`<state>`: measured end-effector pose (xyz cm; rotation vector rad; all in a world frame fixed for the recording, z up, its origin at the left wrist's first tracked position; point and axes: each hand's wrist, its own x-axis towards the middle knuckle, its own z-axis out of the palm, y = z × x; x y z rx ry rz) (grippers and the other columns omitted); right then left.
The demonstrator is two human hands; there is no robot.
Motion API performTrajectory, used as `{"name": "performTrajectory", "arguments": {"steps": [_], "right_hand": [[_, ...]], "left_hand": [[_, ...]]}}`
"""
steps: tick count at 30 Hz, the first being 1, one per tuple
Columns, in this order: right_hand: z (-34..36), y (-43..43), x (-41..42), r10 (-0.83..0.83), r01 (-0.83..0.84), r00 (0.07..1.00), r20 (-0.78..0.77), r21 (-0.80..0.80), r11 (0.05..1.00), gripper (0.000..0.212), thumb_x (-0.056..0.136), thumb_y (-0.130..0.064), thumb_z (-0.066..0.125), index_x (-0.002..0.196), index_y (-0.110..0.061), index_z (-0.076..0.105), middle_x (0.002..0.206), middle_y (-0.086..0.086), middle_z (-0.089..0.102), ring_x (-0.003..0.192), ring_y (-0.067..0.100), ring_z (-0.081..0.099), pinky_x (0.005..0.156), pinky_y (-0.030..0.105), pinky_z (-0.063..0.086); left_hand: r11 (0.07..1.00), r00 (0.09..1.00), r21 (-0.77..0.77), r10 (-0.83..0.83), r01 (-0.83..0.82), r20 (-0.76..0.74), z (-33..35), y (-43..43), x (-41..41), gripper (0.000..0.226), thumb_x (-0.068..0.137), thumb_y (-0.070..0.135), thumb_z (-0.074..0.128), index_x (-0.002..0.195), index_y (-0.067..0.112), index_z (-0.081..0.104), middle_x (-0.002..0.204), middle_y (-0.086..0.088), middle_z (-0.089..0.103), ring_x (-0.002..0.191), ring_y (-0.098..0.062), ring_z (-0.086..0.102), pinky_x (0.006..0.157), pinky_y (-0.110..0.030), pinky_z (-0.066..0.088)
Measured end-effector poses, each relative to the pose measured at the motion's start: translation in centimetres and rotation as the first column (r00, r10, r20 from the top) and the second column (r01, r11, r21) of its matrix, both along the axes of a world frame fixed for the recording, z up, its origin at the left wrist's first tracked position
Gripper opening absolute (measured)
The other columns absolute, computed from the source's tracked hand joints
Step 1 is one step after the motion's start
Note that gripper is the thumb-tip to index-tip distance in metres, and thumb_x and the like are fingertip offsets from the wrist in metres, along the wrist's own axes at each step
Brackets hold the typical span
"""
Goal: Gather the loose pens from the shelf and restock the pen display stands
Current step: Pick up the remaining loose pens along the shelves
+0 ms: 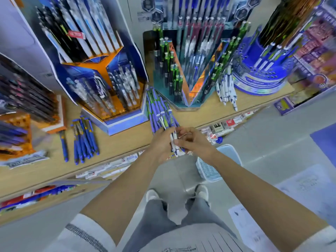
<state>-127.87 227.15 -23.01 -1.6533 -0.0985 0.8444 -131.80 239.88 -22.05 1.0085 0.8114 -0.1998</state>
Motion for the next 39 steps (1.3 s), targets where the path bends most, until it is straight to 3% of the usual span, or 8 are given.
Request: {"name": "performTrajectory", "arguments": {"steps": [3, 6, 9, 14, 19, 27, 32, 39], "right_hand": [[0.2, -2.0, 1.4, 0.114, -0.114, 0.993, 0.003, -0.02, 0.993, 0.02, 0.084, -0.007, 0.073, 0.098, -0.007, 0.059, 0.064, 0.003, 0.056, 0.048, 0.004, 0.049, 0.05, 0.017, 0.039], [0.2, -3.8, 2.8, 0.163, -0.162, 0.986, 0.023, -0.034, 0.986, 0.024, 0.081, -0.007, 0.076, 0.101, -0.005, 0.063, 0.07, 0.009, 0.053, 0.051, 0.003, 0.047, 0.051, 0.015, 0.038], [0.9, -5.5, 4.0, 0.193, -0.193, 0.981, -0.007, -0.041, 0.98, 0.025, 0.082, -0.006, 0.074, 0.104, -0.002, 0.063, 0.067, 0.001, 0.055, 0.043, -0.002, 0.046, 0.042, 0.013, 0.034], [0.6, -7.0, 6.1, 0.188, -0.186, 0.98, 0.063, -0.027, 0.982, 0.013, 0.083, -0.007, 0.074, 0.094, -0.01, 0.067, 0.075, 0.007, 0.062, 0.05, 0.001, 0.054, 0.042, 0.014, 0.037], [0.8, -5.8, 6.1, 0.196, -0.194, 0.974, 0.117, -0.028, 0.981, 0.019, 0.09, -0.015, 0.067, 0.107, -0.007, 0.064, 0.074, 0.0, 0.06, 0.047, -0.005, 0.05, 0.047, 0.011, 0.04], [2.0, 2.6, -0.3, 0.37, -0.371, 0.923, 0.104, -0.013, 0.929, 0.012, 0.097, -0.017, 0.056, 0.109, -0.014, 0.055, 0.075, 0.0, 0.063, 0.047, -0.001, 0.048, 0.043, 0.011, 0.036], [1.2, 10.3, -5.2, 0.395, -0.396, 0.916, 0.064, 0.005, 0.918, 0.026, 0.091, 0.0, 0.059, 0.117, -0.005, 0.054, 0.075, 0.009, 0.061, 0.037, 0.009, 0.042, 0.039, 0.021, 0.033], [-0.1, 21.7, -11.6, 0.275, -0.271, 0.958, 0.074, -0.069, 0.96, 0.029, 0.09, 0.002, 0.06, 0.117, -0.005, 0.054, 0.073, 0.01, 0.056, 0.035, 0.006, 0.047, 0.038, 0.018, 0.037]], "left_hand": [[0.995, 0.998, -0.08, 0.059, -0.057, 0.018, 0.0, -2.6, 0.7, 0.028, 0.1, 0.008, 0.042, 0.12, -0.009, 0.051, 0.103, -0.021, 0.061, 0.073, -0.027, 0.066, 0.047, -0.028, 0.053], [0.996, 0.995, -0.063, 0.064, -0.059, 0.072, -0.2, -4.7, 1.1, 0.01, 0.094, -0.004, 0.048, 0.094, -0.009, 0.057, 0.075, -0.013, 0.066, 0.057, -0.016, 0.068, 0.046, -0.025, 0.053], [0.991, 0.989, -0.034, 0.131, -0.129, 0.074, -0.2, -6.7, 1.8, 0.024, 0.091, -0.013, 0.046, 0.074, 0.004, 0.049, 0.063, -0.01, 0.058, 0.052, -0.017, 0.063, 0.045, -0.026, 0.051], [0.969, 0.966, -0.033, 0.248, -0.246, 0.075, 0.1, -8.5, 1.9, 0.018, 0.097, 0.0, 0.044, 0.08, 0.001, 0.052, 0.078, -0.015, 0.061, 0.059, -0.026, 0.063, 0.05, -0.033, 0.054], [0.911, 0.911, 0.019, 0.411, -0.412, 0.031, 0.0, -6.9, -0.4, 0.013, 0.098, 0.014, 0.053, 0.09, 0.005, 0.058, 0.063, -0.01, 0.068, 0.058, -0.027, 0.065, 0.055, -0.034, 0.057], [0.828, 0.837, 0.12, 0.546, -0.547, 0.044, 0.7, -0.8, -6.9, 0.012, 0.098, 0.011, 0.052, 0.086, 0.011, 0.053, 0.051, -0.001, 0.056, 0.039, -0.013, 0.055, 0.042, -0.022, 0.049], [0.818, 0.838, 0.195, 0.543, -0.541, 0.046, 0.1, 6.4, -12.8, 0.006, 0.096, 0.002, 0.05, 0.093, 0.007, 0.051, 0.066, -0.01, 0.053, 0.04, -0.015, 0.055, 0.042, -0.023, 0.048], [0.895, 0.927, 0.251, 0.374, -0.368, 0.025, -0.3, 17.5, -19.6, 0.004, 0.096, 0.002, 0.05, 0.094, 0.004, 0.048, 0.07, -0.011, 0.055, 0.053, -0.022, 0.055, 0.047, -0.028, 0.053]]}}
